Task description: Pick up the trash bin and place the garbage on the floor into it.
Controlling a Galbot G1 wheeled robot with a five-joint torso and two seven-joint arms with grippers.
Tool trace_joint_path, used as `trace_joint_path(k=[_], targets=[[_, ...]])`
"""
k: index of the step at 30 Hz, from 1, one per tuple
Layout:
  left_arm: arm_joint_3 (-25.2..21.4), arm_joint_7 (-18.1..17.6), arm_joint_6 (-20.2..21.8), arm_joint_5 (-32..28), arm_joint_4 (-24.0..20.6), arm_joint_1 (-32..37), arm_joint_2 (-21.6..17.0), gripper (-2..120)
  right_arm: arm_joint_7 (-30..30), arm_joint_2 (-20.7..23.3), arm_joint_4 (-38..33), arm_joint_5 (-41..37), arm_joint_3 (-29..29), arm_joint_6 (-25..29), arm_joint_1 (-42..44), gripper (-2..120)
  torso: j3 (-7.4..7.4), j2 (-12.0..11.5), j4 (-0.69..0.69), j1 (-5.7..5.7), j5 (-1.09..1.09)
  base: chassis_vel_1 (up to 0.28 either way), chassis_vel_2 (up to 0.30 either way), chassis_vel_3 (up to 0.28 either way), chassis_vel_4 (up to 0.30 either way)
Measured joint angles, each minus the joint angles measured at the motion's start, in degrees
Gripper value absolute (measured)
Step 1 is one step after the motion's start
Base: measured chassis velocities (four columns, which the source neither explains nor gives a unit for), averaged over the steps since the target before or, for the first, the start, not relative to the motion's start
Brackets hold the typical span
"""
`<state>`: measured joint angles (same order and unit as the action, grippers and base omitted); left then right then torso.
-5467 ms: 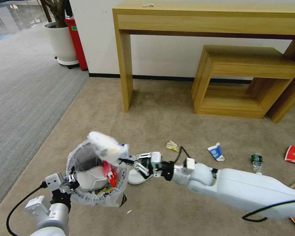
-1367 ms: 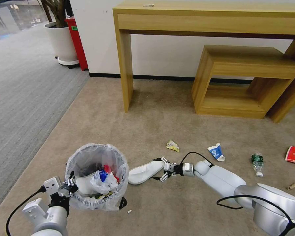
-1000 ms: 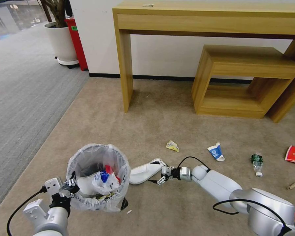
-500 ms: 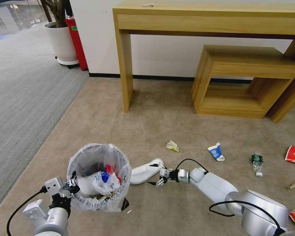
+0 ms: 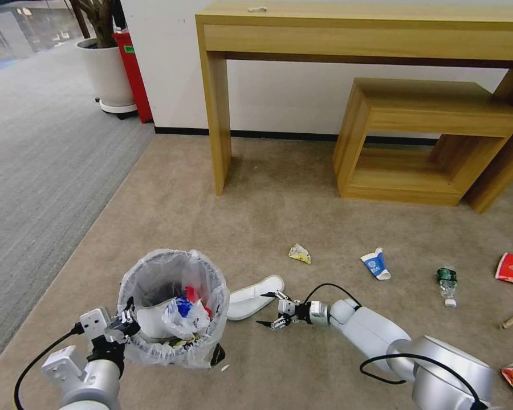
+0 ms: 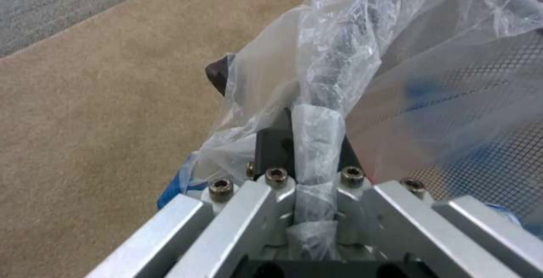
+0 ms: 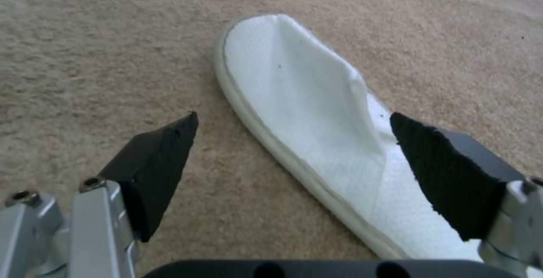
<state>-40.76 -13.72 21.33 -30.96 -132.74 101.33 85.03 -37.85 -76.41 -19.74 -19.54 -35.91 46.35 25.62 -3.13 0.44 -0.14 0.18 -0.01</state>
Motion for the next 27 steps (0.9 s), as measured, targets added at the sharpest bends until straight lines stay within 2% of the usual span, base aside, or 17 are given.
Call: trace_joint_path(k=[14, 27], targets=[[0.23, 0.32, -0.19, -0.18, -0.03, -0.05, 0.04, 1, 2.72, -1.27, 2.57, 5.04, 2.68, -0.02, -1.58, 86, 0.0, 0.0, 0.0, 0.0, 0.0, 0.0, 0.0, 0.0, 0.0], [0.33, 0.65, -0.41, 0.09, -0.67, 0.46, 0.28, 1, 4.96, -3.04, 4.47, 5.99, 4.55, -0.08, -2.63, 86, 0.0, 0.0, 0.0, 0.0, 0.01, 0.0, 0.0, 0.0, 0.0]])
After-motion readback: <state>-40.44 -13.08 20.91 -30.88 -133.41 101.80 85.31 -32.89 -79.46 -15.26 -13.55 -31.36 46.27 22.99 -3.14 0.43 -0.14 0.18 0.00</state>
